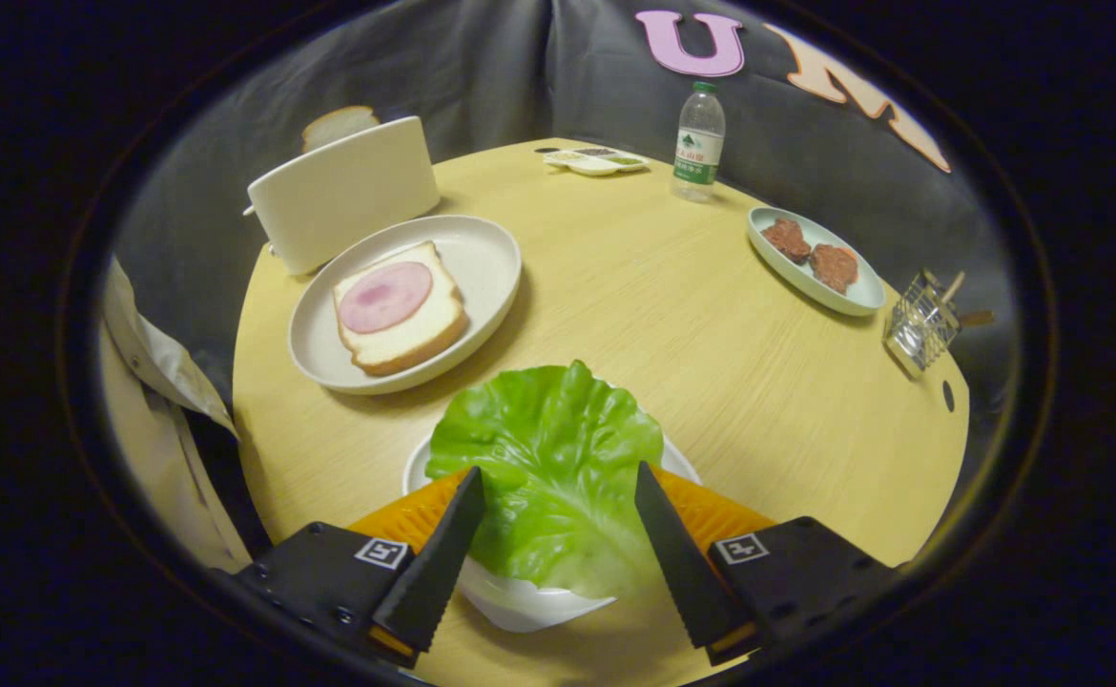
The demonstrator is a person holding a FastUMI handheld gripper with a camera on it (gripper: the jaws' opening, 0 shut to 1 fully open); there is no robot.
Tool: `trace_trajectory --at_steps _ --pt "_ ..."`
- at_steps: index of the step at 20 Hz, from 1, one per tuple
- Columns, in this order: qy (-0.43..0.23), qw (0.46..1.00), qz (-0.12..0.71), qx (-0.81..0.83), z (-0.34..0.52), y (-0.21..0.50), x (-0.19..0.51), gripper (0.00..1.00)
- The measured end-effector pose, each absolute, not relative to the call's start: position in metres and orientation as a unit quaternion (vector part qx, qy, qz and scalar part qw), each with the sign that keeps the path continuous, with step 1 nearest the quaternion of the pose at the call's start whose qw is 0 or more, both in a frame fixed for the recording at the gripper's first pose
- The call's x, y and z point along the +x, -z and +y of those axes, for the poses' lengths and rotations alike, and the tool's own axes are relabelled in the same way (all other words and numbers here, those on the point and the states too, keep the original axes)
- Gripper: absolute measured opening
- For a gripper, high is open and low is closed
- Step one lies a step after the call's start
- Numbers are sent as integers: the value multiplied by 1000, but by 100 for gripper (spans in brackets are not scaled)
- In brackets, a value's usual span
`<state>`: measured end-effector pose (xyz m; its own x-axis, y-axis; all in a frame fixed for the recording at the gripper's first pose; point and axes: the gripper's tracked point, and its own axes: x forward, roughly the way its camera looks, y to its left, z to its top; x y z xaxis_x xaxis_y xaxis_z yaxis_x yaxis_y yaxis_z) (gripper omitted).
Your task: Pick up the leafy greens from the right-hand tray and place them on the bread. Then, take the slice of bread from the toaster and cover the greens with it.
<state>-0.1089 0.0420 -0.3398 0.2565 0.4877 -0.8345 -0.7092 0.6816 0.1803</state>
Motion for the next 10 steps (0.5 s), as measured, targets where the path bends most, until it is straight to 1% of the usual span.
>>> trace_trajectory --at_steps 8,10 --pt "-356 789 486 -120 43 339 -108 30" --pt "-353 789 488 -123 43 339 -109 30"
